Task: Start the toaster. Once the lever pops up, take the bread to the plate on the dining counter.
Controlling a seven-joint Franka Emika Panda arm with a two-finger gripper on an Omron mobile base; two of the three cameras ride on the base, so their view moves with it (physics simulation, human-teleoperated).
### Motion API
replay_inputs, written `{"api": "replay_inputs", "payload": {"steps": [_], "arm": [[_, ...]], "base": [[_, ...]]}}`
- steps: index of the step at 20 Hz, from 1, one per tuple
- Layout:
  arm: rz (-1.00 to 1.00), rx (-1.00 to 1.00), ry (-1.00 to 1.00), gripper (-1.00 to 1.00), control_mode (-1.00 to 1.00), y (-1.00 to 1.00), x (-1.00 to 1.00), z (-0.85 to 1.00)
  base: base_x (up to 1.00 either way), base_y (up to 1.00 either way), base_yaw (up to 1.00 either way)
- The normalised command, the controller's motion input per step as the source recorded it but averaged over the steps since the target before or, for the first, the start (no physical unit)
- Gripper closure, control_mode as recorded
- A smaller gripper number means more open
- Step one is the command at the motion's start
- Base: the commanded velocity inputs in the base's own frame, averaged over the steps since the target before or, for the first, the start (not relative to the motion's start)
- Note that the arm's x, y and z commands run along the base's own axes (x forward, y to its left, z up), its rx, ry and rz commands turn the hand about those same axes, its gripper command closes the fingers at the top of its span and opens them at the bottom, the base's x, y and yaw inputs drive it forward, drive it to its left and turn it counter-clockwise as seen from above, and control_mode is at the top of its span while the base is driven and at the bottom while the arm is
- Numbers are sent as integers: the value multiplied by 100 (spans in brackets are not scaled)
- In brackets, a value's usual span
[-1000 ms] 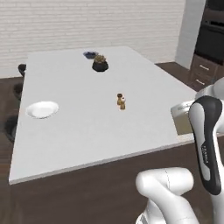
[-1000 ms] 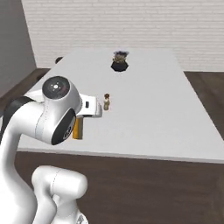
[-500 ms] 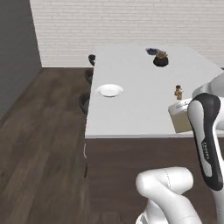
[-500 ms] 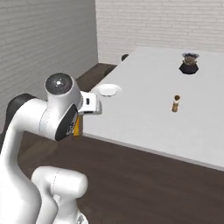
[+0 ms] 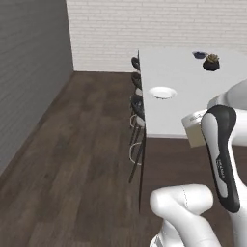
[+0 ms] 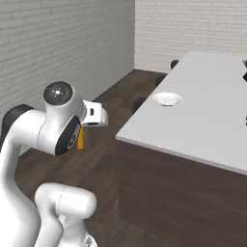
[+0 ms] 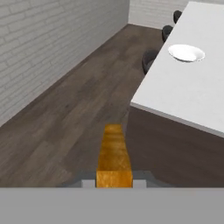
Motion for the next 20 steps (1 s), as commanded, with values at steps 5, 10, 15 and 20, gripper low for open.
{"api": "replay_inputs", "payload": {"steps": [5, 10, 15, 20], "arm": [[0, 0, 0, 100, 100, 0, 0, 0], [0, 0, 0, 100, 100, 0, 0, 0], [0, 0, 0, 100, 100, 0, 0, 0], [0, 0, 0, 100, 100, 0, 0, 0]], "base": [[13, 100, -6], [43, 96, -21], [100, -1, 38], [30, 85, 3]]}}
